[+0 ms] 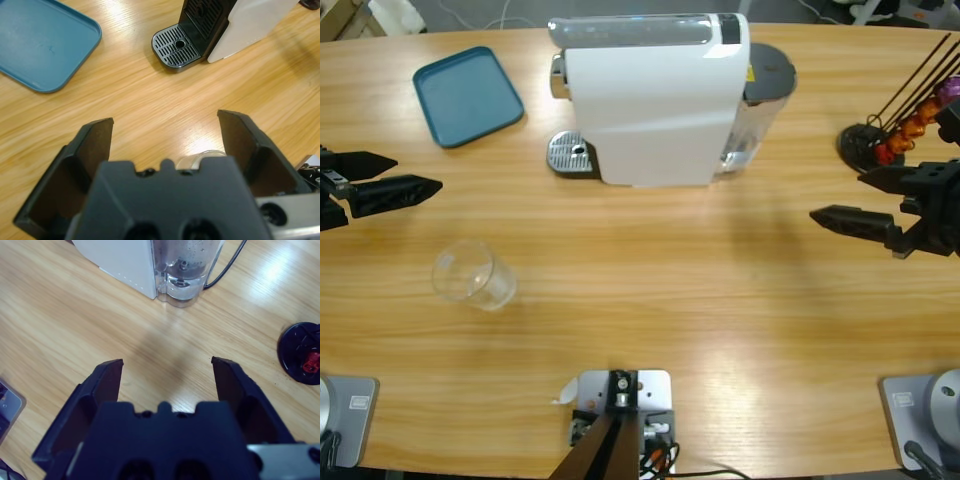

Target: Pour coffee

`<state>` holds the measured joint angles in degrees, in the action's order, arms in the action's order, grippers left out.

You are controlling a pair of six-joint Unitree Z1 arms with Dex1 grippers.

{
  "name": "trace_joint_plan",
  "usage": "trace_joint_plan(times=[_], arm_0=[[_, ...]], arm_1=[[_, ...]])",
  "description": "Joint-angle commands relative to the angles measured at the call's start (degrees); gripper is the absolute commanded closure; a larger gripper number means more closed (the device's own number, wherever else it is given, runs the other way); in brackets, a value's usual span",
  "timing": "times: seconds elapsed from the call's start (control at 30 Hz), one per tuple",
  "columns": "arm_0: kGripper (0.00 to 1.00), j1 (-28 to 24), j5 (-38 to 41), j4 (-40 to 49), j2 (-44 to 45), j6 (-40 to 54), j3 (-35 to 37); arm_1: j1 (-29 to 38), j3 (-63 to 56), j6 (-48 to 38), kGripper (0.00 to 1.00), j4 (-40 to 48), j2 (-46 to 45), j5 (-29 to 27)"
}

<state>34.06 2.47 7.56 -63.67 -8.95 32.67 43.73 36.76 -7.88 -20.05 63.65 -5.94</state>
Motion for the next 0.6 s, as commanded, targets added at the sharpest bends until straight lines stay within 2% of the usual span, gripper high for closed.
trace_joint_plan(times=[0.03, 0.1, 0.2, 0.3, 0.37, 0.47, 0.53, 0.6], arm_0=[[0.105, 0.6, 0.3, -0.8, 0.6, 0.7, -2.2], [0.098, 0.6, 0.3, -0.7, 0.8, 0.6, -2.2], [0.014, 0.6, 0.6, -0.6, 0.9, 0.6, -1.9], [0.050, 0.5, 2.1, 2.0, 1.0, -1.1, 0.7], [0.107, -2.8, 11.0, 5.2, 0.9, -3.7, 4.8], [0.190, -8.1, 26.2, 4.2, -0.4, -10.8, 9.7], [0.299, -11.9, 34.0, 2.4, -2.9, -15.4, 13.0], [0.349, -16.7, 40.1, -2.5, -6.2, -22.5, 14.1]], arm_1=[[0.7, 0.1, 0.3, 0.235, -0.9, 1.5, -0.8], [0.7, 0.0, 0.3, 0.236, -0.9, 1.3, -0.7], [0.7, -0.2, 0.3, 0.234, -0.9, 0.9, -0.6], [0.7, -0.2, 0.3, 0.234, -0.9, 0.5, -0.5], [0.7, -0.4, 0.3, 0.234, -0.9, -0.2, -0.4], [0.7, -0.5, 0.4, 0.234, -0.9, -0.7, -0.3], [0.7, -0.6, 0.4, 0.234, -0.9, -0.8, -0.2], [0.7, -0.6, 0.5, 0.235, -0.9, -1.1, -0.2]])
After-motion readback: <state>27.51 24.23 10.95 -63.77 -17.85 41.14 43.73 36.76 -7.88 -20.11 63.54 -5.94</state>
